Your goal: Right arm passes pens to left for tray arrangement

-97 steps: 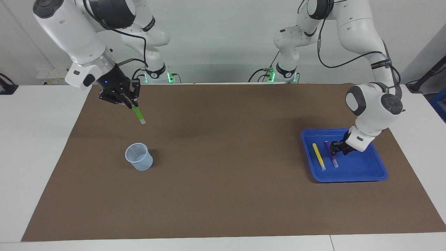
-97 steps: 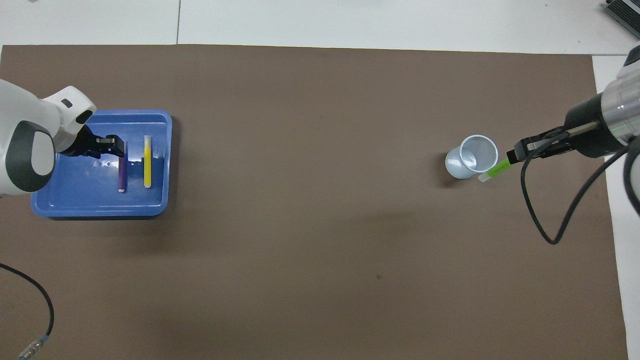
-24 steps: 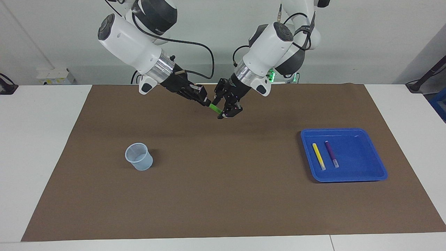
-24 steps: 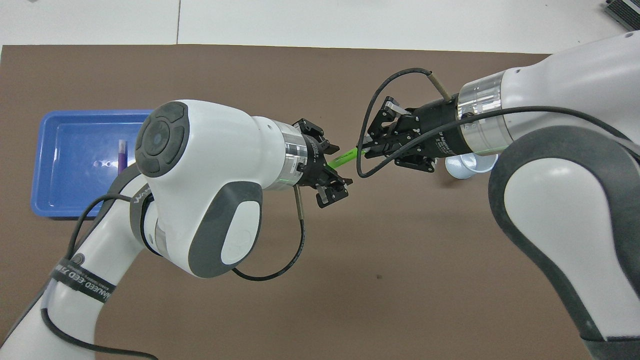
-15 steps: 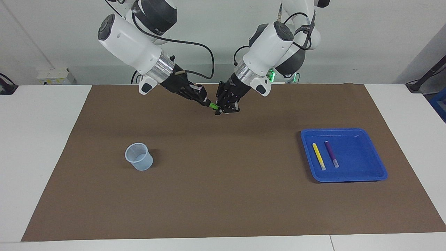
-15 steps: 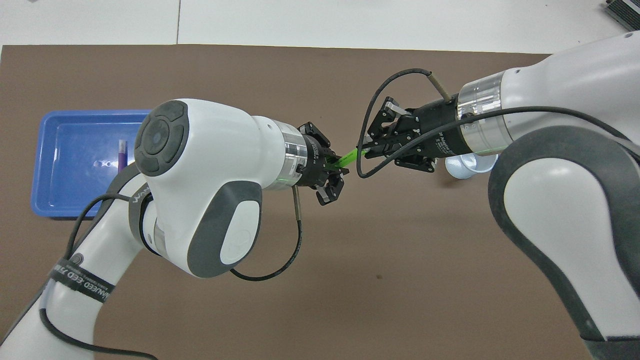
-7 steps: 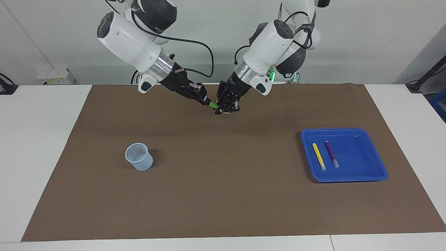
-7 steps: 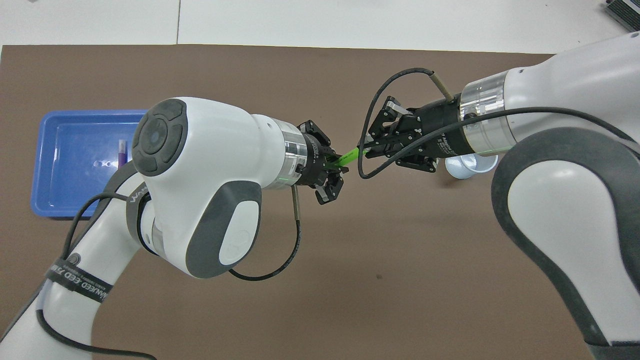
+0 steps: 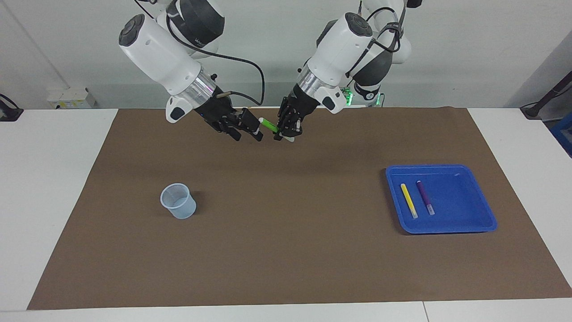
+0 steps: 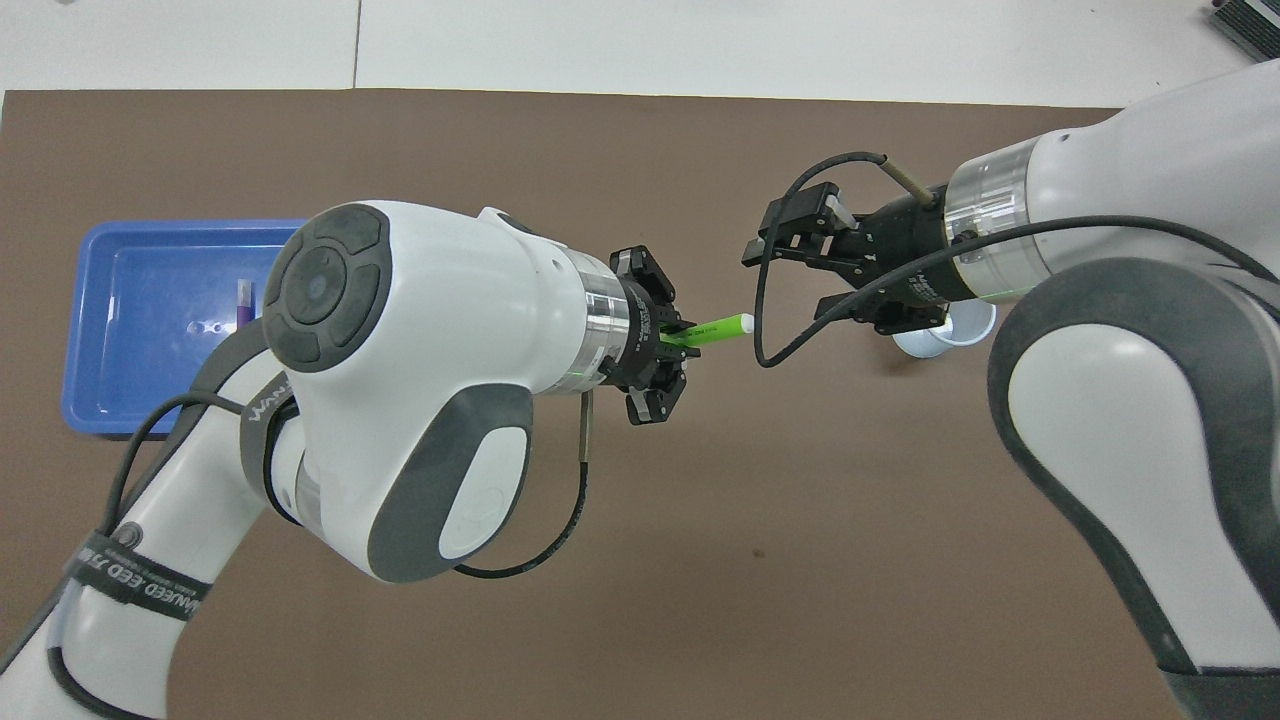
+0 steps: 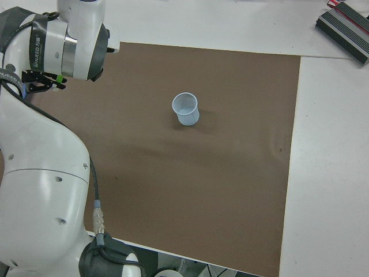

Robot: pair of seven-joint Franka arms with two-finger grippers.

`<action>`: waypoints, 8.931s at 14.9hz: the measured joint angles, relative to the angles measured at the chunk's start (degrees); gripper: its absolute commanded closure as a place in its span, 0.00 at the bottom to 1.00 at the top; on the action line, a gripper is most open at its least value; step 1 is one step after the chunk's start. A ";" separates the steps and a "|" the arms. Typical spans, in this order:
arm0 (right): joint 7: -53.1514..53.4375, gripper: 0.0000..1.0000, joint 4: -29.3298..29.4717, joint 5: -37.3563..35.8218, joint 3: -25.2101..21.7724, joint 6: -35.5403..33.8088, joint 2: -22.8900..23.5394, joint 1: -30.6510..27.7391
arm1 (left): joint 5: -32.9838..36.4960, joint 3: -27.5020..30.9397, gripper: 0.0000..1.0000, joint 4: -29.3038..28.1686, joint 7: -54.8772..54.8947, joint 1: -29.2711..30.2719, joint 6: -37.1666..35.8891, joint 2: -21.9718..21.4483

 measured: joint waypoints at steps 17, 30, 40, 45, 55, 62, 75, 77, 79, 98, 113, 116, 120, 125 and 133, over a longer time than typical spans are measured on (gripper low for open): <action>-32.45 0.00 0.04 -25.28 -0.47 -7.74 -2.81 -17.47 | 12.52 3.35 1.00 -4.70 84.76 24.32 -24.85 -4.15; -32.46 0.00 0.17 -25.38 0.53 -14.17 -3.59 -16.41 | 27.56 3.39 1.00 -14.58 118.51 38.07 -6.14 -0.24; -32.46 0.00 0.17 -25.38 0.56 -14.21 -3.62 -16.41 | 30.60 3.35 1.00 -14.63 127.24 44.25 7.71 9.00; -32.46 0.00 0.17 -25.38 0.58 -14.21 -3.62 -16.41 | 29.91 3.08 1.00 -14.65 127.37 44.61 8.10 11.20; -32.46 0.00 0.17 -25.38 0.64 -14.21 -3.62 -16.40 | 28.58 2.98 1.00 -14.64 127.37 44.74 14.38 14.76; -32.46 0.00 0.14 -25.38 0.65 -14.21 -3.63 -16.40 | 28.57 2.92 0.46 -14.61 127.37 44.74 14.38 14.76; -32.46 0.00 0.12 -25.38 0.65 -14.21 -3.63 -16.40 | 21.41 2.29 0.00 1.74 126.65 44.04 -7.04 15.79; -32.46 0.00 0.12 -25.38 0.65 -14.21 -3.63 -16.40 | 21.30 2.00 0.00 2.93 123.64 43.32 -10.34 15.21; -32.46 0.00 0.12 -25.38 0.65 -14.21 -3.63 -16.40 | 21.30 1.93 0.00 3.69 121.92 42.47 -14.10 13.53; -32.46 0.00 0.09 -25.38 0.67 -14.21 -3.88 -16.40 | 21.39 2.06 0.00 3.95 119.87 42.12 -30.55 -0.48; -32.46 0.00 0.07 -25.38 0.66 -14.21 -3.89 -16.40 | 22.44 1.35 0.00 8.91 119.70 36.77 -40.41 -5.97; -32.46 0.00 0.07 -25.38 0.66 -14.21 -3.89 -16.40 | 22.44 4.24 0.00 8.98 119.43 31.88 -42.40 -8.01; -32.46 0.00 0.07 -25.38 0.65 -14.21 -3.89 -16.40 | 22.46 4.96 0.00 6.77 119.20 29.67 -43.25 -9.33; -32.46 0.00 0.06 -25.38 0.65 -14.21 -3.90 -16.40 | 22.46 5.29 0.00 6.04 119.20 29.51 -43.09 -9.68; -32.46 0.00 0.05 -25.38 0.65 -14.21 -3.91 -16.40 | 22.46 5.60 0.00 5.86 119.20 29.51 -41.15 -9.76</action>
